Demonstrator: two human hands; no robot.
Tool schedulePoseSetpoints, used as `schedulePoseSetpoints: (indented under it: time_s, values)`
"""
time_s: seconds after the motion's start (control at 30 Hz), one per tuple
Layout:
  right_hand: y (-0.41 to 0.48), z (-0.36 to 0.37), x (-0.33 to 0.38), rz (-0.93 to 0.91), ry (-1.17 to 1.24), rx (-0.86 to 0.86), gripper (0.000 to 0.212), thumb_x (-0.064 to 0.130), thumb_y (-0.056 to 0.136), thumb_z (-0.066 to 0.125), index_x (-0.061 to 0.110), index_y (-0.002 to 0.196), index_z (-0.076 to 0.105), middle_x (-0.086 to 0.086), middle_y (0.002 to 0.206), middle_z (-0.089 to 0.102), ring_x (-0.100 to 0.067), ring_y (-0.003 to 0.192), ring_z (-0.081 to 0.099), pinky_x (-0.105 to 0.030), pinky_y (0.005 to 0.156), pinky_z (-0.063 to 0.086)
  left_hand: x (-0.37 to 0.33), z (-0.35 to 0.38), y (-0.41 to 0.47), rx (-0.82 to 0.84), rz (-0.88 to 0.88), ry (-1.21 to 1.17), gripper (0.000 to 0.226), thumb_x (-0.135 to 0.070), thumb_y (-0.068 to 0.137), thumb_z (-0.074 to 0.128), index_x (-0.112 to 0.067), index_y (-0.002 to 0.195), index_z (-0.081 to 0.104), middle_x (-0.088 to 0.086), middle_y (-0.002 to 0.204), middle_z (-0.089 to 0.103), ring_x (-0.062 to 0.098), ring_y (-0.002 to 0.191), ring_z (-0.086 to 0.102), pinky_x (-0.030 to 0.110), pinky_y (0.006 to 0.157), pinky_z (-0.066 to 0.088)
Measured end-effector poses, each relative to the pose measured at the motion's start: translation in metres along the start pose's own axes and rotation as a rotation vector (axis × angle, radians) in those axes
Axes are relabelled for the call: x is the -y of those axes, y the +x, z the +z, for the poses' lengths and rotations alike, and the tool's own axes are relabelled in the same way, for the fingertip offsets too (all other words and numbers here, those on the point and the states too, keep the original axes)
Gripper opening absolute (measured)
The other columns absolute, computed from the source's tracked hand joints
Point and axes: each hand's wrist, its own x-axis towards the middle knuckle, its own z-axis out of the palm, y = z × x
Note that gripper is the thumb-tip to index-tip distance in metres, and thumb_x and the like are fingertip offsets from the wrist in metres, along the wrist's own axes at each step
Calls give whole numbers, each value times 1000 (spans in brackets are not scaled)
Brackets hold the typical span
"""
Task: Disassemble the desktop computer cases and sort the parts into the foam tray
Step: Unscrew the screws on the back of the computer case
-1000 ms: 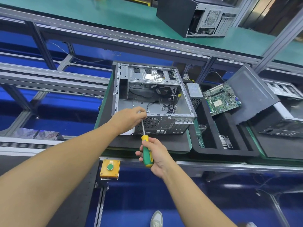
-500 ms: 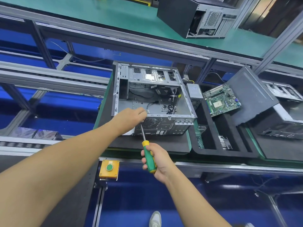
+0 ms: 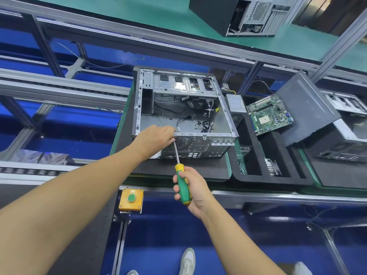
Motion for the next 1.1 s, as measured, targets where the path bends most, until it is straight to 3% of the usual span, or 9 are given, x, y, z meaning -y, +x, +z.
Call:
schedulePoseSetpoints:
  time_s: [0.27, 0.37, 0.43, 0.53, 0.57, 0.67, 0.77, 0.87, 1.1]
  values:
    - [1, -5, 7, -45, 18, 16, 20, 9, 99, 49, 12, 118, 55, -6, 77, 61, -17, 56, 50, -27, 47, 38, 8, 4, -2, -52, 102, -7, 23, -5, 74, 85, 4, 89, 70, 10, 82, 72, 28, 55, 63, 31, 40, 44]
    - [2, -6, 5, -45, 37, 12, 18, 8, 99, 48, 12, 116, 54, -6, 76, 61, -17, 55, 49, -27, 46, 38, 5, 7, -3, -40, -42, -121, 20, -5, 84, 76, 4, 101, 69, 13, 75, 70, 36, 56, 64, 41, 46, 51]
    - [3, -8, 3, -40, 48, 19, 17, 8, 99, 48, 12, 115, 54, -6, 76, 61, -17, 55, 49, -26, 46, 38, 4, 8, -2, 55, -173, -209, 24, -14, 95, 65, 0, 115, 63, 13, 86, 70, 39, 71, 65, 49, 59, 53]
    - [5, -10, 3, -35, 54, 29, 17, 9, 99, 49, 12, 114, 55, -6, 77, 61, -17, 56, 50, -27, 45, 39, 7, 8, 2, 287, -306, -302, 21, -36, 103, 50, -22, 118, 53, -3, 107, 66, 27, 92, 61, 41, 74, 48]
    - [6, -10, 3, -34, 56, 31, 16, 10, 98, 50, 13, 113, 56, -6, 77, 62, -17, 56, 50, -27, 45, 40, 8, 6, 4, 328, -353, -378, 9, -39, 103, 49, -30, 106, 50, -9, 111, 65, 23, 93, 61, 39, 75, 47]
    - [6, -14, 5, -29, 64, 32, 15, 11, 98, 50, 14, 111, 57, -6, 78, 62, -17, 56, 51, -27, 46, 40, 7, -1, 12, 300, -468, -540, 28, -37, 103, 49, -32, 81, 31, -16, 116, 67, 20, 89, 64, 40, 76, 50]
    - [7, -20, 11, -30, 81, 29, 15, 11, 99, 50, 14, 111, 57, -7, 78, 62, -18, 57, 51, -27, 46, 40, 5, -8, 21, 320, -538, -630, 26, -40, 102, 50, -30, 84, 34, -12, 112, 70, 15, 87, 66, 41, 77, 52]
    - [6, -26, 18, -41, 98, 28, 14, 11, 99, 49, 13, 111, 56, -6, 77, 61, -17, 56, 51, -27, 45, 40, 4, -10, 35, 368, -594, -668, 27, -47, 100, 53, -27, 86, 39, -12, 101, 69, 7, 80, 60, 32, 65, 42]
    - [-1, -55, 44, -83, 123, 43, 15, 12, 100, 48, 13, 113, 55, -6, 78, 60, -18, 56, 50, -27, 46, 38, -21, -6, 80, 390, -653, -670, 29, -44, 96, 61, -19, 90, 48, 1, 86, 63, 16, 69, 53, 33, 61, 41]
